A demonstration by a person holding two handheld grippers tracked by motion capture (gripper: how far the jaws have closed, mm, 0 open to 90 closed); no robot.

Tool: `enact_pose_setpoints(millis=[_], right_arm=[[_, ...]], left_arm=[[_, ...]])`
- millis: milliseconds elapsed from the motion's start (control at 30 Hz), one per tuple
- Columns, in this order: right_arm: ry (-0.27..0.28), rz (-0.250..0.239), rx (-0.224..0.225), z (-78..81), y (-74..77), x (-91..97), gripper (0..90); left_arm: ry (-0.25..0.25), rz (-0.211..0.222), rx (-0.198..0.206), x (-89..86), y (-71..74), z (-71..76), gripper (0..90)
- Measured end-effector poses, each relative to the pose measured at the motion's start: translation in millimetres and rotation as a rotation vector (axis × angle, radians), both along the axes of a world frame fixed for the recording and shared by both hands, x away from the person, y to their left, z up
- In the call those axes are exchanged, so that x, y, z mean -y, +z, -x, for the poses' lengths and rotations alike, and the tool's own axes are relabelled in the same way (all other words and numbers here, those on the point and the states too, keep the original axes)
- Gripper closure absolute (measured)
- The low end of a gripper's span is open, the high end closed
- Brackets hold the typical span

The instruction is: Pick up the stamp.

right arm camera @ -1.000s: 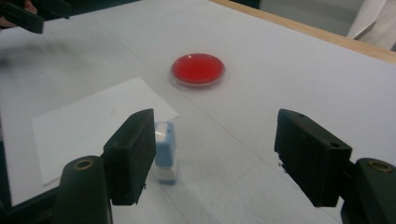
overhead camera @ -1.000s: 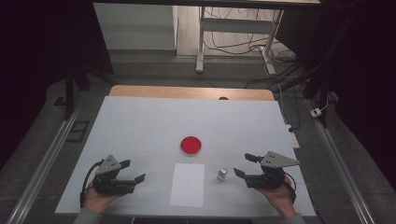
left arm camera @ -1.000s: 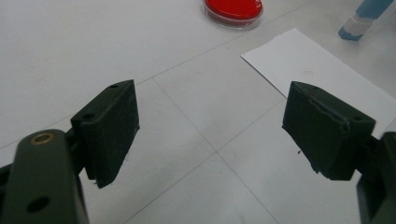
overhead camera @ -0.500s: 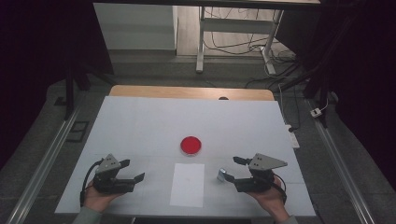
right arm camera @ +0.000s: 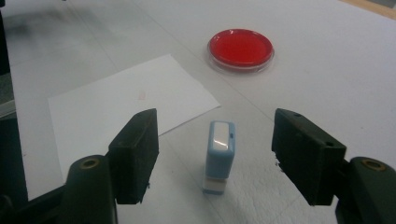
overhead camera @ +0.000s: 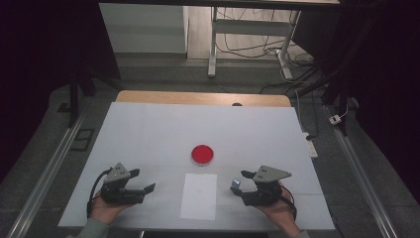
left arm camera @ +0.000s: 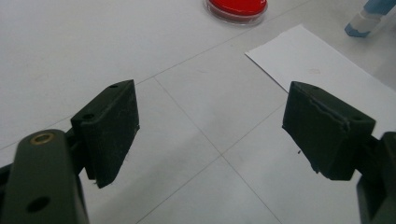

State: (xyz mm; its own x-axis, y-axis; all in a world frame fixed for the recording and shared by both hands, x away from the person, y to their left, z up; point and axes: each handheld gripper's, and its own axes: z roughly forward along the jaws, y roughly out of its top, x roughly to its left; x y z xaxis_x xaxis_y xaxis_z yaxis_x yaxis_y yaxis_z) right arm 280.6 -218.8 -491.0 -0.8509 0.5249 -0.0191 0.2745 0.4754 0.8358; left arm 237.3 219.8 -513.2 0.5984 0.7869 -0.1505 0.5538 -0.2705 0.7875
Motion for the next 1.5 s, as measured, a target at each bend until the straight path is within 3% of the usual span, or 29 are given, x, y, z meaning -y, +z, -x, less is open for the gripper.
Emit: enact_pose_setpoints(millis=[367, 967, 1167, 1500], right_arm=[[-0.015, 0.049, 0.009, -1.2, -10.4, -4.4, 42.2], [-0.022, 0.058, 0.020, -3.0, -15.9, -5.4, 60.6], [-0.004, 0.048, 0.006, -4.0, -17.1, -4.8, 73.3], [-0.002, 0.040, 0.007, -3.5, -16.2, -4.4, 74.6]], left_arm=[[-0.001, -0.003, -0.004, -0.5, -1.2, -0.5, 19.1], [0.001, -0.009, -0.007, -0.9, -2.2, -0.1, 19.1], [0.001, -0.011, -0.006, -0.9, -2.3, -0.1, 19.1], [0.004, -0.013, -0.006, -1.8, -2.7, -0.1, 19.0]])
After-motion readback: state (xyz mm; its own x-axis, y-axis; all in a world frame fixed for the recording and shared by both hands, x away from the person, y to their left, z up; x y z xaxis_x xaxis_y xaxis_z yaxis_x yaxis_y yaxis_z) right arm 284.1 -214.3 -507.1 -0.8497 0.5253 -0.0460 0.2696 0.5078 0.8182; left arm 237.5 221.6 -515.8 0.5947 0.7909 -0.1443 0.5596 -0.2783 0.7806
